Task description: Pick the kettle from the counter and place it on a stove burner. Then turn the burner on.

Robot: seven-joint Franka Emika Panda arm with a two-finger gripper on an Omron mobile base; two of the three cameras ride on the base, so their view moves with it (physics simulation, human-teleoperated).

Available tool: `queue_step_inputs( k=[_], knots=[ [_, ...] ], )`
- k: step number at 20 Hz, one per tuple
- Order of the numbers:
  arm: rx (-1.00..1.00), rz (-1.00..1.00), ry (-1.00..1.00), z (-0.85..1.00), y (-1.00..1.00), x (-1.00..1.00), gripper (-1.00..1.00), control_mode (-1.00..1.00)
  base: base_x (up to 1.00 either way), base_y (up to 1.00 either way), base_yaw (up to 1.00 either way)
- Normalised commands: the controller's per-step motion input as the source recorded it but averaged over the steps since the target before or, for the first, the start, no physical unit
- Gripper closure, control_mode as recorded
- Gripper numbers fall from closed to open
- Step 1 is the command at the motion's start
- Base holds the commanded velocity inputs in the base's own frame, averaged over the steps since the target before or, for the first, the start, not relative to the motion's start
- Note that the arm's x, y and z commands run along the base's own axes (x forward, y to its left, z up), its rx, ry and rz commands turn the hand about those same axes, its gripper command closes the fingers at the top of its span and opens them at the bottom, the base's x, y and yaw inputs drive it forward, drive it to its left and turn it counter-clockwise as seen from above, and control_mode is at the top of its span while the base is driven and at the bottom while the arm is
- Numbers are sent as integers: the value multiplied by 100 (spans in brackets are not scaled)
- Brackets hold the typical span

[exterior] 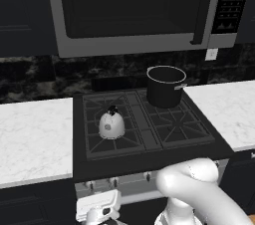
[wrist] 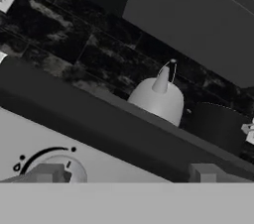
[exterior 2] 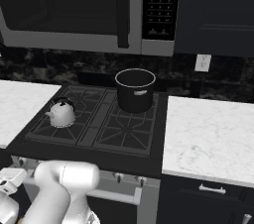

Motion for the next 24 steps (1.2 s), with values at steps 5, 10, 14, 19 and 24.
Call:
queue_step_inputs(
  k=[5, 10, 14, 19, 24],
  knots=[
    [5, 0, 0, -13, 9, 17, -100, -100, 0, 0, 0],
    [0, 0, 0, -35, 14, 12, -100, -100, 0, 0, 0],
    [0, 0, 0, -4, 0, 37, -100, -100, 0, 0, 0],
    [0, 0, 0, -14, 9, 11, -100, -100, 0, 0, 0],
    [0, 0, 0, -18, 12, 0, -100, -100, 0, 0, 0]
  ],
)
